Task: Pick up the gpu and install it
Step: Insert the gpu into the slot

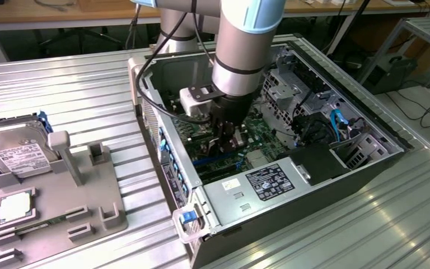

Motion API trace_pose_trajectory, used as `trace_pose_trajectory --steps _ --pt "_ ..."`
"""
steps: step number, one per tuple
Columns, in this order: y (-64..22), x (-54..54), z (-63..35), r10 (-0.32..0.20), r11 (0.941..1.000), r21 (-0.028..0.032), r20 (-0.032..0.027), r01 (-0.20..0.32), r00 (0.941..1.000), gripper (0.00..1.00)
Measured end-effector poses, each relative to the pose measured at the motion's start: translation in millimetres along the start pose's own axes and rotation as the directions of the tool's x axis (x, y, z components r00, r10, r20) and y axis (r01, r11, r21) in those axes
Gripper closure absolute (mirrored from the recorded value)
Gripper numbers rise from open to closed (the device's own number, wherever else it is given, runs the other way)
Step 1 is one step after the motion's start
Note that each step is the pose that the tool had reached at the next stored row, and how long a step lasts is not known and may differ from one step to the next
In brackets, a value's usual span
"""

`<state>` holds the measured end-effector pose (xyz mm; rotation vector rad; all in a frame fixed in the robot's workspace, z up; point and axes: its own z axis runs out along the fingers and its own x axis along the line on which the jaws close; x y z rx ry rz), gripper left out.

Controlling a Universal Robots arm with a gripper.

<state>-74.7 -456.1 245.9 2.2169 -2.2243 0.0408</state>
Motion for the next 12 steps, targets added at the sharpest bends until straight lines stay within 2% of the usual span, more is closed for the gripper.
trace_pose_trajectory --steps 6,10,12 --pt "0.3 -0.3 4.9 0.000 1.0000 -0.0002 0.0000 0.000 1.0000 0.72" --pt "0.0 -0.1 -7.5 0.000 1.0000 0.0004 0.0000 0.000 1.0000 0.72" --pt "0.0 -0.1 -7.3 0.000 1.0000 0.0009 0.0004 0.000 1.0000 0.72"
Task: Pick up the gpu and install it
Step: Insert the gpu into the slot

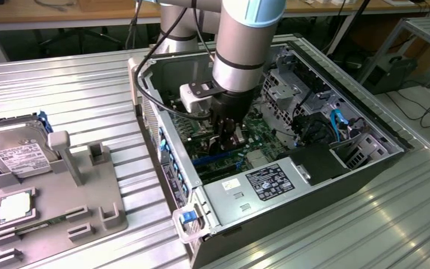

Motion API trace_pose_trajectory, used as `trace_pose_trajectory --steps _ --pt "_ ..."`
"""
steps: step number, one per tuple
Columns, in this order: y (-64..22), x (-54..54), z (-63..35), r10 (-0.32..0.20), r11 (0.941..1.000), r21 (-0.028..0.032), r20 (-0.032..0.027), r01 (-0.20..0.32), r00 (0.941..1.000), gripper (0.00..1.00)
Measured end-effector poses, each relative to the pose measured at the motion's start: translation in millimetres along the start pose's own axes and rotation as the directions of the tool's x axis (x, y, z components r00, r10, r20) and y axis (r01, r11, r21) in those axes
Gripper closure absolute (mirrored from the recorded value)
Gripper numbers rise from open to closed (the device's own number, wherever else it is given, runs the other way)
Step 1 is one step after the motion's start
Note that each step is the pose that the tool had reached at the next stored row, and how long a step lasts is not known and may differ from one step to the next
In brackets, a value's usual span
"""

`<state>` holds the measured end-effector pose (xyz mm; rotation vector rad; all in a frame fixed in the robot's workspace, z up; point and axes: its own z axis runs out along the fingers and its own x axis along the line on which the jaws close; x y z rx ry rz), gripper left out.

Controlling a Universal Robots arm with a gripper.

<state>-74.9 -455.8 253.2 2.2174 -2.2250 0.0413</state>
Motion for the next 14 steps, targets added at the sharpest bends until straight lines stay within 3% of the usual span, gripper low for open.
trace_pose_trajectory --steps 6,11,14 --pt "-0.1 -2.6 0.8 0.000 1.0000 0.0049 -0.0003 0.000 1.0000 0.72" --pt "4.2 -2.3 14.0 0.000 1.0000 0.0047 0.0021 0.000 1.0000 0.72" --pt "4.1 -2.4 14.8 0.000 1.0000 0.0049 0.0032 0.000 1.0000 0.72"
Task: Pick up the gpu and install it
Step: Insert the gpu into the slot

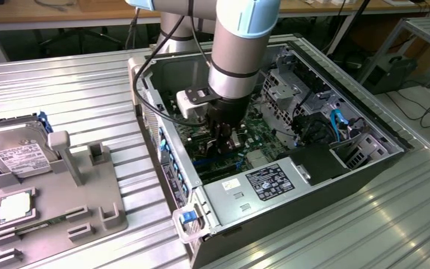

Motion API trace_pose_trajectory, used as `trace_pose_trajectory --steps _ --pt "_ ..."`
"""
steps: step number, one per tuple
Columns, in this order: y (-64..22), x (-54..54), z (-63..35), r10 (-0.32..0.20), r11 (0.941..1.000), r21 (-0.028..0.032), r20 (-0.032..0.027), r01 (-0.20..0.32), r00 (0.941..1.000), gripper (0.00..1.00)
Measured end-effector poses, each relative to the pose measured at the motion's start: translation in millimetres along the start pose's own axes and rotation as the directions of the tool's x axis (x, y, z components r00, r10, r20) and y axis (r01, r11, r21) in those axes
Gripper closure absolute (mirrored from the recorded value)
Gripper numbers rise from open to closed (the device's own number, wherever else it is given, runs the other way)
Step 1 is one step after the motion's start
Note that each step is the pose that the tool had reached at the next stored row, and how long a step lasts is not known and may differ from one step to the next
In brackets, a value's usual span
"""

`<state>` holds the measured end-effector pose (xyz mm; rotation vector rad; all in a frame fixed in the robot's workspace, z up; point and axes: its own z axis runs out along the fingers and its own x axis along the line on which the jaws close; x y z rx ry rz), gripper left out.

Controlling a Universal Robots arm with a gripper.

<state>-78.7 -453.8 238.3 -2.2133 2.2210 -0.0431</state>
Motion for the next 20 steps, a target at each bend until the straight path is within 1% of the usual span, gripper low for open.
trace_pose_trajectory --steps 1,2,6,14,18,19,20 --pt "-0.1 0.0 -1.3 0.000 1.0000 0.0004 0.0007 0.000 1.0000 0.72" --pt "-0.2 0.0 -4.7 0.000 1.0000 0.0009 0.0002 0.000 1.0000 0.72" --pt "-0.1 -1.0 -4.5 -0.012 0.9999 0.0011 0.0002 0.012 0.9999 0.72" --pt "0.5 -1.1 4.7 -0.012 0.9999 0.0010 -0.0001 0.012 0.9999 0.72" --pt "0.6 -1.2 4.9 -0.012 0.9999 0.0015 0.0003 0.012 0.9999 0.72" --pt "4.4 -1.2 7.2 -0.012 0.9999 0.0042 0.0003 0.012 0.9999 0.72" --pt "5.5 -1.2 10.4 -0.012 0.9999 0.0039 -0.0006 0.012 0.9999 0.72"
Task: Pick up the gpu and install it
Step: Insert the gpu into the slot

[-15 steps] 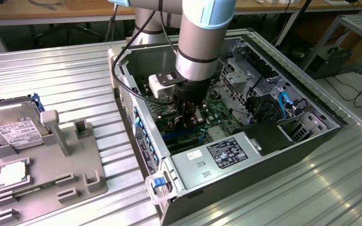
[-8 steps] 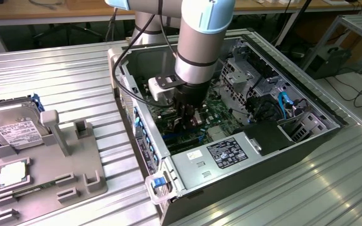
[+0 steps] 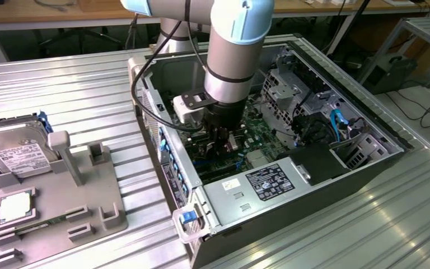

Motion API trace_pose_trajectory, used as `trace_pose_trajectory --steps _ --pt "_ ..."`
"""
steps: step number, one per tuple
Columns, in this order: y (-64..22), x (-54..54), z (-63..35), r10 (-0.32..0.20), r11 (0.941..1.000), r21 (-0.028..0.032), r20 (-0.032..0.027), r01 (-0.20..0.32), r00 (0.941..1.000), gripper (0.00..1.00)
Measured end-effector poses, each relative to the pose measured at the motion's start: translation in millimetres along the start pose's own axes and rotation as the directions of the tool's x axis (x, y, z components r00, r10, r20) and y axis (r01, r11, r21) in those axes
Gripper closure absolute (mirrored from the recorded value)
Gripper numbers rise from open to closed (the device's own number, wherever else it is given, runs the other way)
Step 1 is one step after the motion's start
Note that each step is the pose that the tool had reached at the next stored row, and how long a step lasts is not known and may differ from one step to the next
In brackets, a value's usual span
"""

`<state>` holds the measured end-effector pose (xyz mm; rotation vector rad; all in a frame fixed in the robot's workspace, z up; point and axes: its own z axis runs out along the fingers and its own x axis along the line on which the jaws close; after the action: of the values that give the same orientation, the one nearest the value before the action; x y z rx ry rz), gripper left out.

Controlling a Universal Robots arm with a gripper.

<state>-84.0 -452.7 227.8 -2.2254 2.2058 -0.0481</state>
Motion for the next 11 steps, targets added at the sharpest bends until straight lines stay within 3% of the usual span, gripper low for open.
trace_pose_trajectory --steps 9,10,11 --pt "0.1 -0.1 1.7 0.000 1.0000 0.0003 0.0024 0.000 1.0000 0.72" --pt "0.1 -0.4 2.8 0.001 1.0000 0.0014 0.0052 -0.001 1.0000 0.71" --pt "0.1 -0.2 2.0 0.000 1.0000 0.0008 0.0031 0.000 1.0000 0.71"
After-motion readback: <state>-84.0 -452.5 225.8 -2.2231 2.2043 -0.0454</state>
